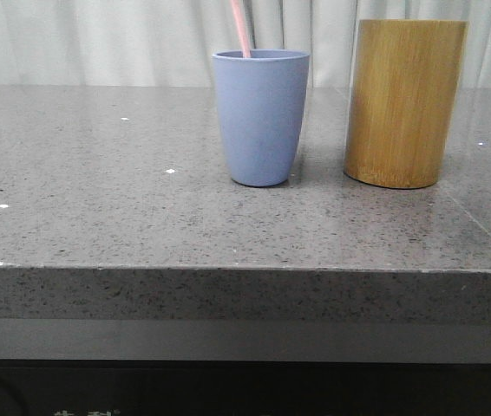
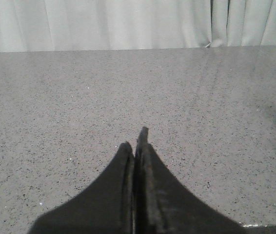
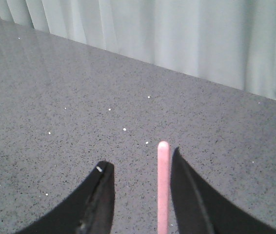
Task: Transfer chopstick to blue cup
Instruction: 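Open the right gripper to release the pink stick and withdraw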
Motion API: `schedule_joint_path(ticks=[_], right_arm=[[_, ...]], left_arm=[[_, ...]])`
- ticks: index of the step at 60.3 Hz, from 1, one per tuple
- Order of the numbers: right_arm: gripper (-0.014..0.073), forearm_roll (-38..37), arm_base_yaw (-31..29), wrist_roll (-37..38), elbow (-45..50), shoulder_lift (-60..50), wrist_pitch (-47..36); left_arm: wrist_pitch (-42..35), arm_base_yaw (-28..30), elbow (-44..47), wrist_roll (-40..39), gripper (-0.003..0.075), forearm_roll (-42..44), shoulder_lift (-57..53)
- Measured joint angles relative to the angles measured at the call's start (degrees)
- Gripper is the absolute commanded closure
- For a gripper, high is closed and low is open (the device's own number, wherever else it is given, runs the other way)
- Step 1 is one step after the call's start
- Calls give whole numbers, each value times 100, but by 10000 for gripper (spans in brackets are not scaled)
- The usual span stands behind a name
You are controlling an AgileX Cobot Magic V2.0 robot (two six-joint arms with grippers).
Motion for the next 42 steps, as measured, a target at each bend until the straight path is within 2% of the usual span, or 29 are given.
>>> schedule_joint_path(ticks=[8, 14, 29, 42], right_arm=[[594, 0, 0, 0, 0, -324, 87], [701, 0, -53, 0, 0, -503, 192], [704, 0, -725, 0, 0, -1011, 861], [704, -96, -1806, 0, 0, -1779, 1708]], left_arm=[[0, 0, 0, 0, 739, 0, 0], [0, 0, 0, 0, 739, 0, 0], [0, 0, 0, 0, 739, 0, 0], [0, 0, 0, 0, 739, 0, 0]])
